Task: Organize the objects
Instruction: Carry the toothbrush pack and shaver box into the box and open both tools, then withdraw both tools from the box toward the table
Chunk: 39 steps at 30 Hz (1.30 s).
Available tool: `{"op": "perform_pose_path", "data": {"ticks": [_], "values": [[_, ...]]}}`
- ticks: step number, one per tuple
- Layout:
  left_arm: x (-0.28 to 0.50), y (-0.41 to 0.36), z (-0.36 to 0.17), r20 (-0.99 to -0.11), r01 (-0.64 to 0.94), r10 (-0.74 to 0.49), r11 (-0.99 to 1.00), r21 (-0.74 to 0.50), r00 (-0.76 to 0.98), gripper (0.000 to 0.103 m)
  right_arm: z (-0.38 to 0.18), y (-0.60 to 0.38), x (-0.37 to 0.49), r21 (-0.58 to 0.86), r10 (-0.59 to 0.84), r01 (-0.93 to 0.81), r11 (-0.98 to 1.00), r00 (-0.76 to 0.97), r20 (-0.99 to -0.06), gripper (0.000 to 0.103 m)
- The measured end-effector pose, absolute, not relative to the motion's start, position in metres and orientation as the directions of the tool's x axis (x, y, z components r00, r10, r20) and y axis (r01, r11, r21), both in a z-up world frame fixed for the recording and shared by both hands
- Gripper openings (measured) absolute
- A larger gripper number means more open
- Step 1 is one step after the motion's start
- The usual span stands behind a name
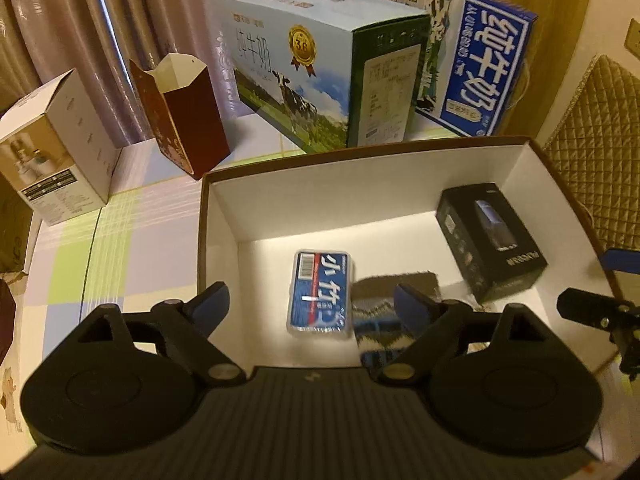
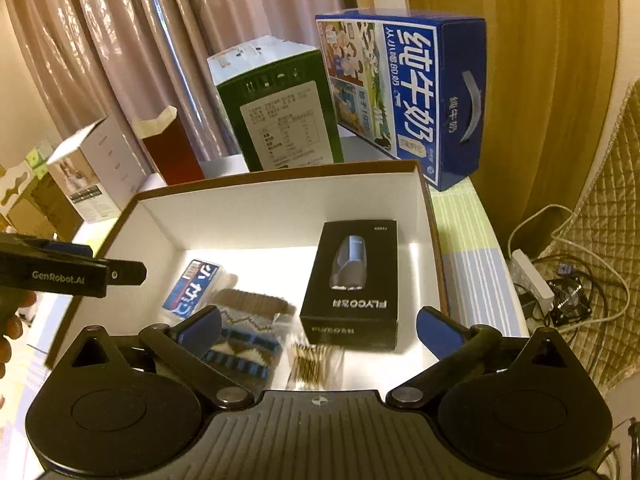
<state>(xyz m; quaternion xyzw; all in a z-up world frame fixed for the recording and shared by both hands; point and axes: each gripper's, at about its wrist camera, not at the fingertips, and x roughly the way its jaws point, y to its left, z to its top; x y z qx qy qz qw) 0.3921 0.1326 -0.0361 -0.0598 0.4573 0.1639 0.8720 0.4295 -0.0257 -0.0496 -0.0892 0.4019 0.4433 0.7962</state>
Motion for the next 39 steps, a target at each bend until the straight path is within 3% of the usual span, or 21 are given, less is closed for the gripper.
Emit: {"op": "perform_pose_path", "data": {"ticks": [18, 39], "values": [[0.301, 0.088, 0.005, -0.792, -0.382, 0.218, 0.924, -0.021, 0.571, 0.087, -0.014, -0.078, 0.380, 0.275, 0.693, -0.768, 0.579, 0.285, -0.663, 0.101], [0.215, 0.055, -0.003, -0.809, -0.440, 0.217, 0.896, -0.056, 0.546, 0.087, -0.019, -0.126, 0.322, 0.280, 0.675, -0.776, 0.566, 0.241, -0.697, 0.101]]}}
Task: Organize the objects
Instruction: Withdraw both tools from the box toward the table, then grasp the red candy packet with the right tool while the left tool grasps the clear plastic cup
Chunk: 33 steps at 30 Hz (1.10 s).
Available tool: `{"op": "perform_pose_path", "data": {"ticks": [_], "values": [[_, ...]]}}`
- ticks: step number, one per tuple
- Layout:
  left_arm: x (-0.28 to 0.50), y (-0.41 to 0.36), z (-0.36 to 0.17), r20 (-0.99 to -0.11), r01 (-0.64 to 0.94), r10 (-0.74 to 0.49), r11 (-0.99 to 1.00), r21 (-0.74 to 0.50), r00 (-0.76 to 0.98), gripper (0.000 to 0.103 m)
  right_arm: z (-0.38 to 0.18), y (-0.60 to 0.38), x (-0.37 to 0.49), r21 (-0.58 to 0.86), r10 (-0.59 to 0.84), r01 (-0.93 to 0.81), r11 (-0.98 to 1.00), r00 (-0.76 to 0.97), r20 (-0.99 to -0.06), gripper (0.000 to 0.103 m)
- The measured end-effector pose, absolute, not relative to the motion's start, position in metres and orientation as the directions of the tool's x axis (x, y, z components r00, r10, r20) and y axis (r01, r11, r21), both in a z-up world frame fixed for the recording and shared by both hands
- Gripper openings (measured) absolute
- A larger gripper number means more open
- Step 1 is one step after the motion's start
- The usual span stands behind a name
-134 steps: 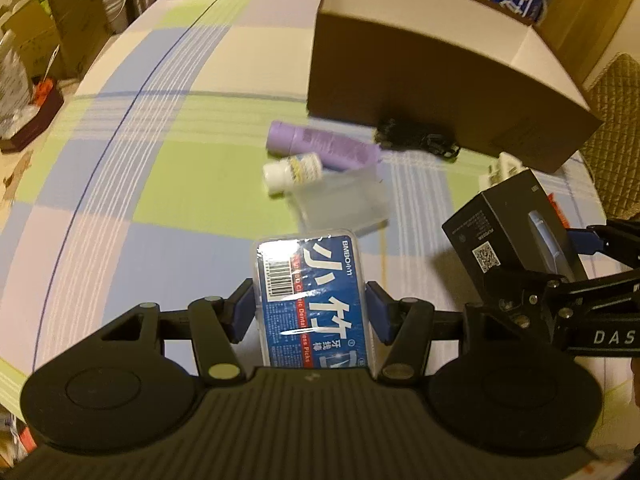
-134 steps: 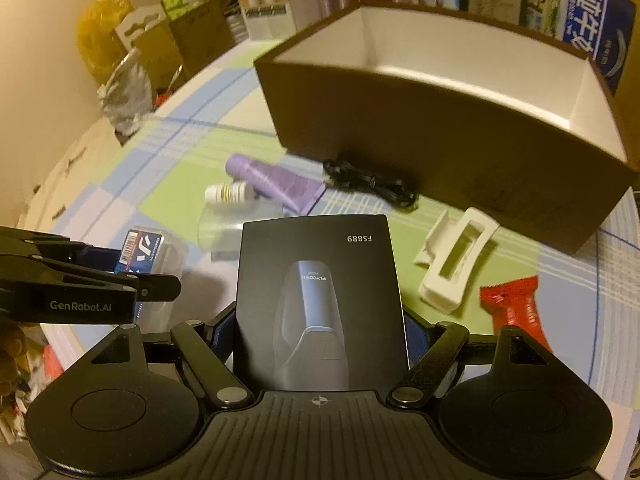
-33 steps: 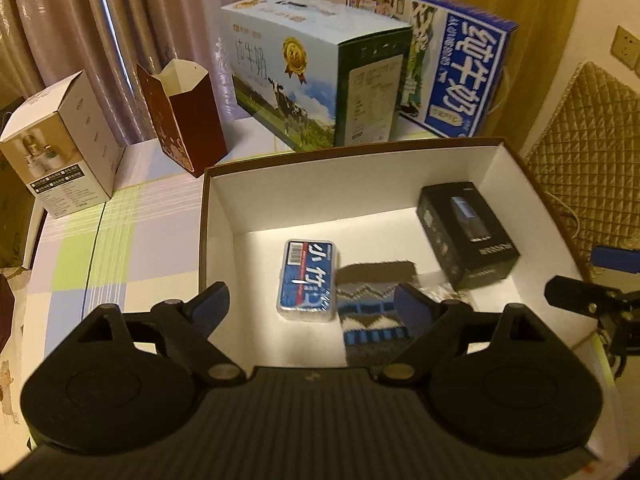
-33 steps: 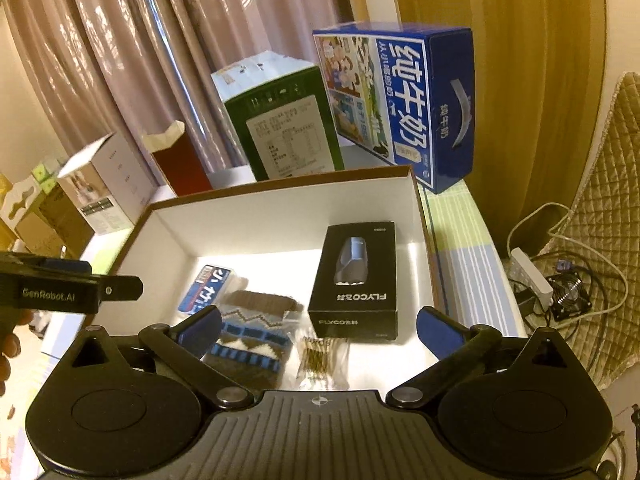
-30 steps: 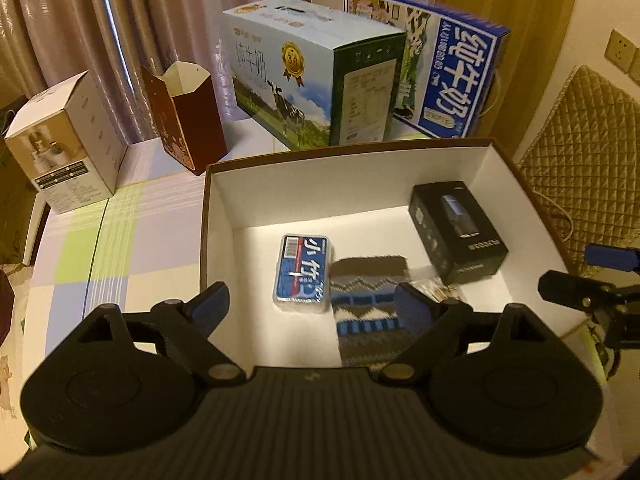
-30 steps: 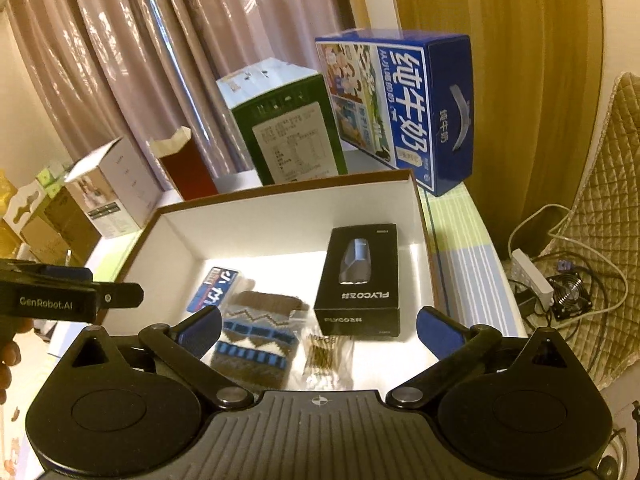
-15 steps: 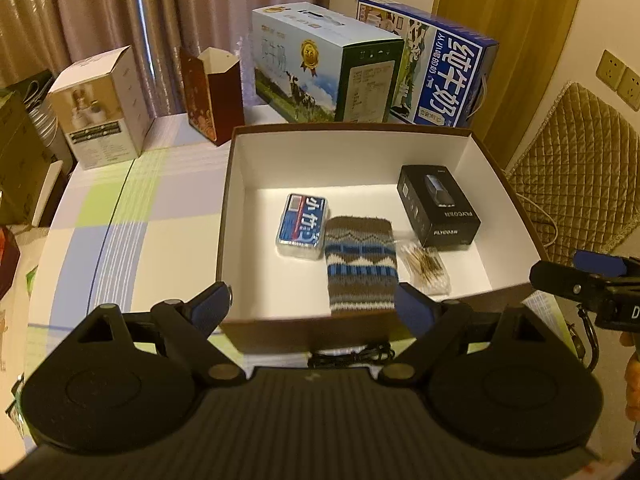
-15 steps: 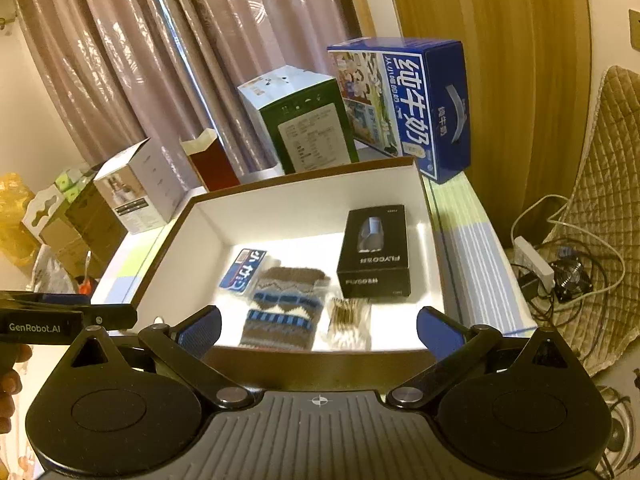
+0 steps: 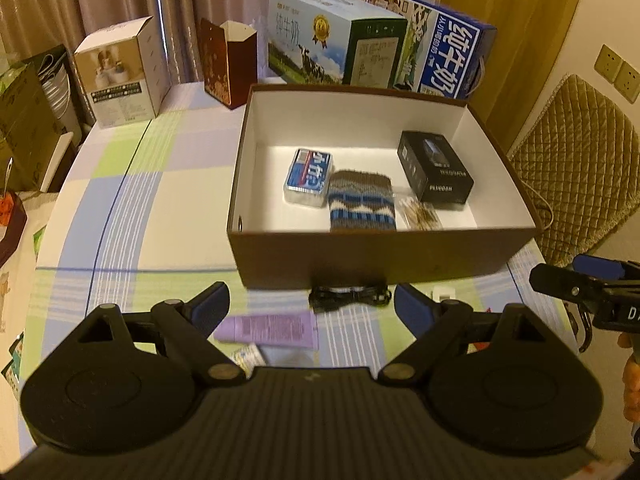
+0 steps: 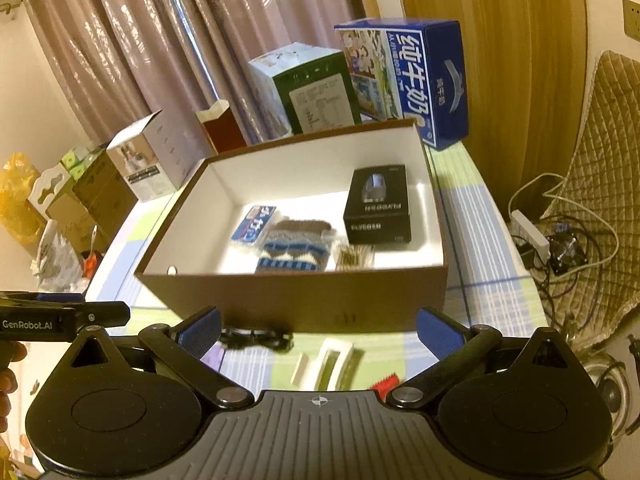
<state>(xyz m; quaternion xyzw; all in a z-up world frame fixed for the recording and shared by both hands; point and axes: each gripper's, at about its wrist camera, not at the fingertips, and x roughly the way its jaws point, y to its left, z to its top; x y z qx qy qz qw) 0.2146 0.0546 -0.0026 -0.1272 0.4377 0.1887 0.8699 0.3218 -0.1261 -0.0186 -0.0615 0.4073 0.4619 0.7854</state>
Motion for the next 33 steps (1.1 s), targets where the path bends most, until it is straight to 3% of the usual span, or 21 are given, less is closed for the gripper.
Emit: {"op": "perform_pose_path", "data": {"ticks": [33], "values": [[0.163, 0.037, -0.056, -0.846, -0.458, 0.211, 0.888, -0.044, 0.490, 0.087, -0.061, -0.144, 0.281, 0.257, 0.599, -0.797, 0.546, 0.158, -0.785, 0.101]]}}
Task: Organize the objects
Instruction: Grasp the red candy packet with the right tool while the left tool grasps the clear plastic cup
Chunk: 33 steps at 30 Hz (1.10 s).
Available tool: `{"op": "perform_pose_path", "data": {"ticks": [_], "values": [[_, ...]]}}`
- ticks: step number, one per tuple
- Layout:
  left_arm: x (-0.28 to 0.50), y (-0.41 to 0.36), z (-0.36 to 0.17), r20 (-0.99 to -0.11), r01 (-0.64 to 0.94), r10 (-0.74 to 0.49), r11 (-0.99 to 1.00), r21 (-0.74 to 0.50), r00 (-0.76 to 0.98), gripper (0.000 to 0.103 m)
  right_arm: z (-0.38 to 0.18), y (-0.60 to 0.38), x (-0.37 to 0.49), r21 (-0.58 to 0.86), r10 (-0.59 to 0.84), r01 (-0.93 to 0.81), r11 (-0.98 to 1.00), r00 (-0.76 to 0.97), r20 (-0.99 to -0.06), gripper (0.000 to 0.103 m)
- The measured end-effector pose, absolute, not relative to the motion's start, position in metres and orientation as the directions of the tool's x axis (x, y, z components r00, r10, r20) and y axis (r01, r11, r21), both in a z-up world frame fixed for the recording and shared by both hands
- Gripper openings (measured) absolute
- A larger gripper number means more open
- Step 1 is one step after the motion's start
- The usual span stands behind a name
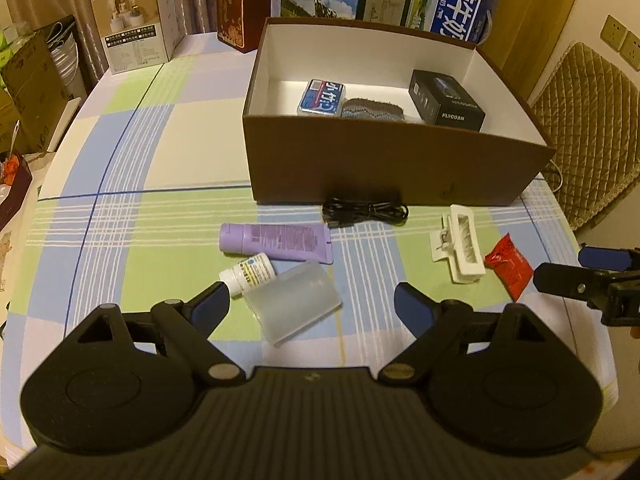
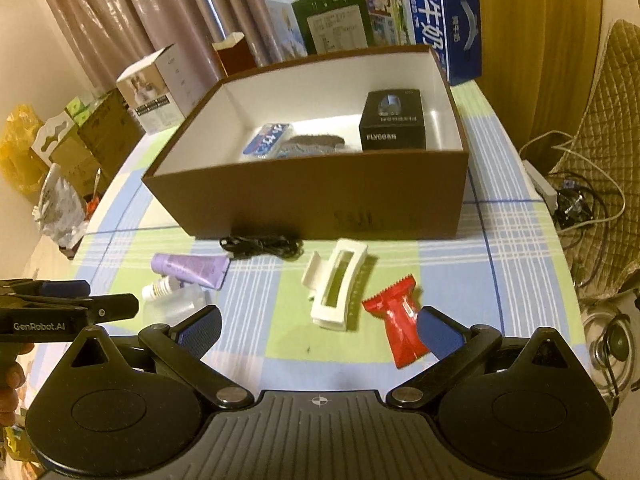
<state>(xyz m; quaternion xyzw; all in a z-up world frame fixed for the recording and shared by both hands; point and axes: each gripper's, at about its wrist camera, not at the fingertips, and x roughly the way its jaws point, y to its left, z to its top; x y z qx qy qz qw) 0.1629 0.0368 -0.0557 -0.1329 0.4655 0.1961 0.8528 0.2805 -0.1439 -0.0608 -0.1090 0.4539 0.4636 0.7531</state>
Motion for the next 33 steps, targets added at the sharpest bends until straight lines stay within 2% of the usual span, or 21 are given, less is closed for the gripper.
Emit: {"op": "perform_pose_path", "data": {"ticks": [18, 20, 22, 25, 33], "values": [[0.157, 0.053, -0.091, -0.867, -0.465, 0.219, 0.885, -0.016, 0.448, 0.087, -0.112, -0.159, 0.302, 0.148, 0.534, -0.811, 0.566, 0.224, -0.815, 0.100], [0.157, 0.056, -0.094, -0.868, -0.467, 0.221, 0.884, -0.014, 0.444, 0.087, -0.116, -0.158, 0.305, 0.122, 0.531, -0.821, 0.558, 0.241, -0.812, 0.095], [0.159, 0.058, -0.097, -0.866, -0.463, 0.220, 0.886, -0.016, 0.449, 0.087, -0.120, -0.157, 0.308, 0.107, 0.528, -0.830, 0.548, 0.243, -0.814, 0.085], [0.161, 0.060, -0.101, -0.861, -0.454, 0.219, 0.891, -0.015, 0.459, 0.087, -0.127, -0.152, 0.312, 0.093, 0.529, -0.841, 0.532, 0.245, -0.812, 0.076], [0.167, 0.063, -0.110, -0.865, -0.415, 0.219, 0.910, 0.014, 0.451, 0.087, -0.138, -0.141, 0.316, 0.034, 0.520, -0.871, 0.489, 0.260, -0.814, 0.059]]}}
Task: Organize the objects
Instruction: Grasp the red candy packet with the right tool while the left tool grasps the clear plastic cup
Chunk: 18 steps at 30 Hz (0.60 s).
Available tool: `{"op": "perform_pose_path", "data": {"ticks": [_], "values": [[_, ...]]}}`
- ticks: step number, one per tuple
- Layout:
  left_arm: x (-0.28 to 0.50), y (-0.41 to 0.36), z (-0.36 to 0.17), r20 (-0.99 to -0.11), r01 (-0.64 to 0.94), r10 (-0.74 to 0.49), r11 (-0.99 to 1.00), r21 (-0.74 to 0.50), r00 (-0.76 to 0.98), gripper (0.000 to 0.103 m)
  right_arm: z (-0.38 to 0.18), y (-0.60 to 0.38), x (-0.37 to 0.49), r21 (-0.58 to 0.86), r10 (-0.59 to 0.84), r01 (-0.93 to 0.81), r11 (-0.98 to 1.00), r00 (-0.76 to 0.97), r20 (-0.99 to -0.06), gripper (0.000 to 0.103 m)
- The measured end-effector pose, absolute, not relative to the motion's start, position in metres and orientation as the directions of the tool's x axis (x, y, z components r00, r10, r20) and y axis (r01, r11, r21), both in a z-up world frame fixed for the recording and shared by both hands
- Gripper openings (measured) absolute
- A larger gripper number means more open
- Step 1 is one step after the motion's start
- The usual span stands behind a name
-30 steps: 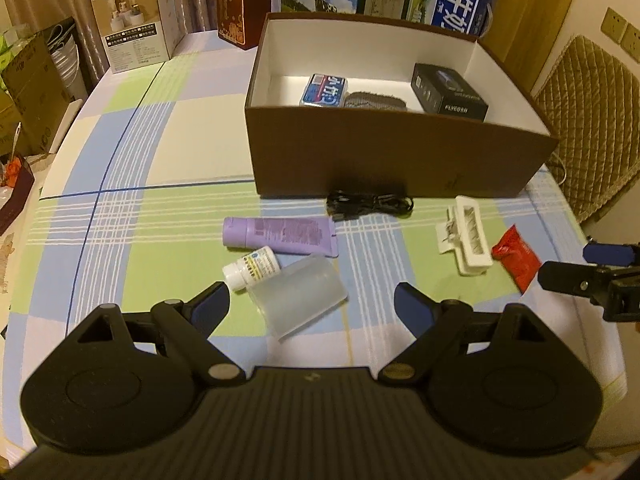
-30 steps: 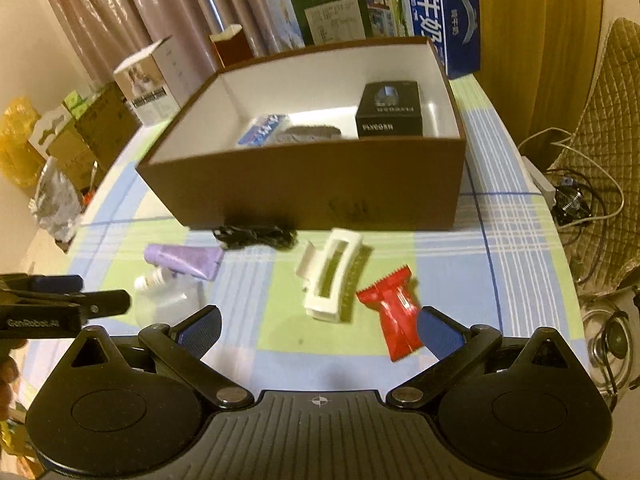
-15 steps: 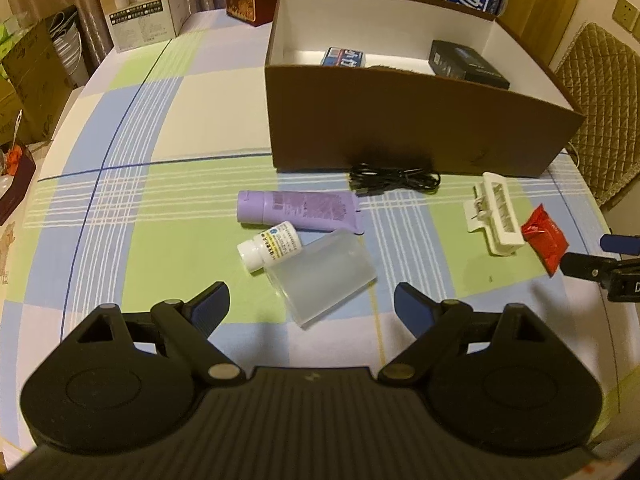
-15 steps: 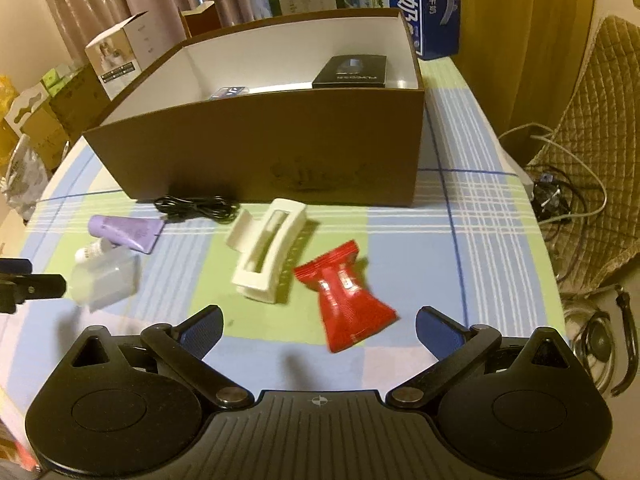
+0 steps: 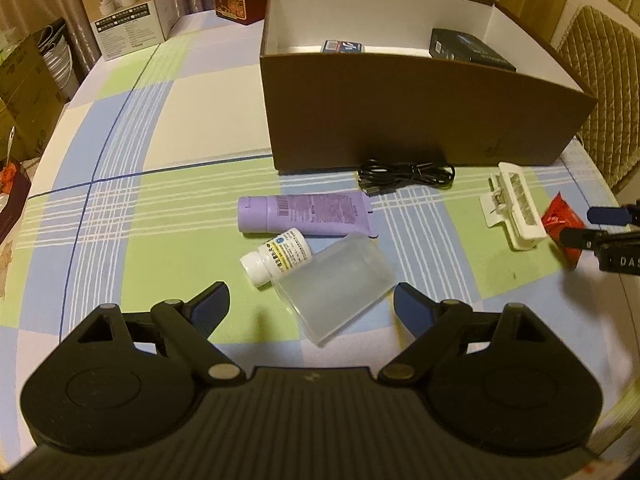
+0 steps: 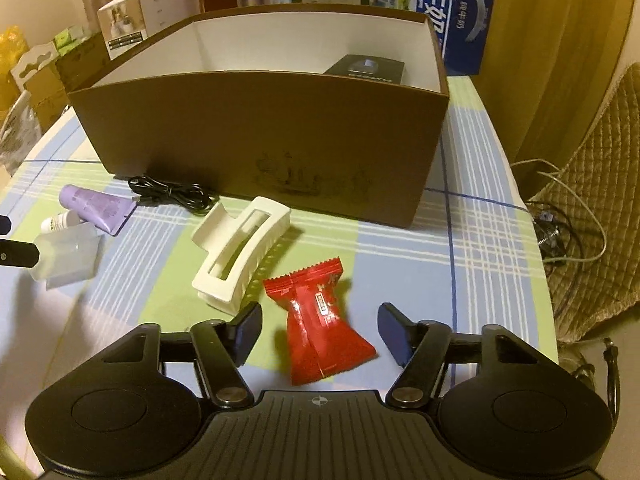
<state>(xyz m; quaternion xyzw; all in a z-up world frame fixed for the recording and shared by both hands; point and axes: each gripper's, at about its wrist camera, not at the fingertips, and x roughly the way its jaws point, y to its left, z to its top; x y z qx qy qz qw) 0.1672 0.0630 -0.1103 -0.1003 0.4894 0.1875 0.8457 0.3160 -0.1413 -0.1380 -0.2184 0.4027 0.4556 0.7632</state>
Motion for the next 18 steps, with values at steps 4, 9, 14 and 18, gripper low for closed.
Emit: {"op": "perform_pose_path", "data": {"ticks": [4, 9, 14, 18], "values": [[0.170, 0.064, -0.116, -0.866, -0.374, 0.199, 0.927, 0.015, 0.459, 0.086, -0.141, -0.139, 0.315, 0.024, 0.521, -0.883, 0.469, 0.255, -0.815, 0.042], [0.176, 0.064, -0.125, -0.863, -0.292, 0.168, 0.956, 0.025, 0.477, 0.082, -0.144, -0.140, 0.318, 0.034, 0.510, -0.879, 0.475, 0.244, -0.825, 0.030], [0.185, 0.061, -0.135, -0.863, -0.190, 0.115, 0.982, 0.022, 0.493, 0.079, -0.145, -0.148, 0.323, 0.050, 0.494, -0.860, 0.508, 0.244, -0.834, 0.029], [0.191, 0.059, -0.142, -0.880, -0.159, 0.087, 0.987, 0.013, 0.467, 0.065, -0.144, -0.157, 0.326, 0.063, 0.485, -0.839, 0.540, 0.249, -0.839, 0.029]]}}
